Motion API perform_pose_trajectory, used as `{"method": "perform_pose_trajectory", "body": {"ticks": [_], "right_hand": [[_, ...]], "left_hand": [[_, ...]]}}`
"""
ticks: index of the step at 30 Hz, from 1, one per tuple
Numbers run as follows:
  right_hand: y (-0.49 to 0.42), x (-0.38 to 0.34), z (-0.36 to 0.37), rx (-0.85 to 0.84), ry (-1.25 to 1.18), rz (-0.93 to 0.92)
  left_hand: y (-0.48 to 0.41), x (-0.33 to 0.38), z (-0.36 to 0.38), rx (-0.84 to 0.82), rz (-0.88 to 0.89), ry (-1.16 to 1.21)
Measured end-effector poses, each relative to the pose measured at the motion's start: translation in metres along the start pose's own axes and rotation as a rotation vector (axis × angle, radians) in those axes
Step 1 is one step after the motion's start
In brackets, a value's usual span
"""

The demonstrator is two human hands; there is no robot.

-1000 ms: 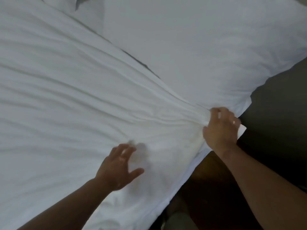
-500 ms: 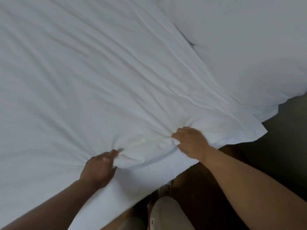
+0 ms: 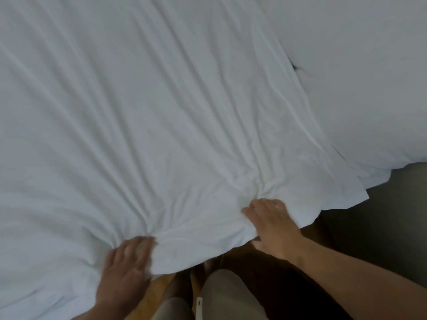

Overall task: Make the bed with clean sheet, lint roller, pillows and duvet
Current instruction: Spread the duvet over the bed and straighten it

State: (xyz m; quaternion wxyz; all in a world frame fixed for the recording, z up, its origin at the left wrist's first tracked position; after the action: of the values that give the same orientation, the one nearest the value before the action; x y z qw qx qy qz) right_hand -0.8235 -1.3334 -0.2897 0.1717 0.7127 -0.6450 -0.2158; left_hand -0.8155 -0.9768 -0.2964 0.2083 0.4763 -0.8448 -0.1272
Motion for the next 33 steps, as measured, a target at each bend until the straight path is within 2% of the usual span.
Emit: {"method": "perform_pose_trajectory", "body": {"ticks": [4, 8, 11, 14, 18, 20, 21, 22, 24, 28, 31, 33], "right_hand": [[-0.017, 0.006, 0.012, 0.135, -0.082, 0.025], [-0.038, 0.016, 0.014, 0.071, -0.23, 0.012], [-0.011, 0.032, 0.015, 0.146, -0.256, -0.042], [0.023, 0.04, 0.032, 0.153, -0.277, -0.05], [0.065, 0.041, 0.076, -0.031, -0.238, -0.074], [0.081, 0.073, 0.075, -0.105, -0.205, 0.019], [0.082, 0.098, 0.061, -0.058, -0.209, 0.107], [0.077, 0.125, 0.044, 0.029, -0.211, 0.191], [0.059, 0.174, 0.013, 0.17, -0.119, 0.329], [-0.001, 0.204, 0.001, 0.079, -0.057, 0.321], [-0.024, 0.201, 0.007, 0.203, -0.122, 0.328], [-0.032, 0.201, 0.003, 0.278, -0.145, 0.293]], "left_hand": [[-0.025, -0.014, -0.005, 0.012, -0.069, 0.047], [-0.042, -0.008, -0.021, -0.038, -0.049, 0.135], [-0.015, 0.019, -0.022, -0.019, -0.035, 0.196], [0.011, 0.043, -0.005, -0.112, -0.056, 0.256], [0.02, 0.04, 0.035, -0.251, -0.107, 0.171], [0.002, 0.057, 0.049, -0.38, -0.077, 0.094], [-0.008, 0.071, 0.051, -0.443, -0.058, 0.08], [-0.022, 0.092, 0.046, -0.429, -0.01, 0.069], [-0.056, 0.139, 0.022, -0.292, 0.108, 0.069], [-0.133, 0.202, -0.009, -0.15, 0.123, -0.026], [-0.167, 0.209, 0.0, -0.184, 0.109, -0.054], [-0.183, 0.202, 0.004, -0.228, 0.152, 0.058]]}}
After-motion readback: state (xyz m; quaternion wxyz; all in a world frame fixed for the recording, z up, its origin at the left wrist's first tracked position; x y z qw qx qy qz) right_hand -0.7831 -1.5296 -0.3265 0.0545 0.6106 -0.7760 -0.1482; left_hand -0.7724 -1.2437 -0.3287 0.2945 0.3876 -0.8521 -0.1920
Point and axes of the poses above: each hand's wrist, its own y-axis away from the middle knuckle, its own z-axis out of the palm, x = y × z, the point moved 7 cm from there along -y, towards the middle knuckle, and after that the axes turned 7 degrees about z, right-handed, at the moved point
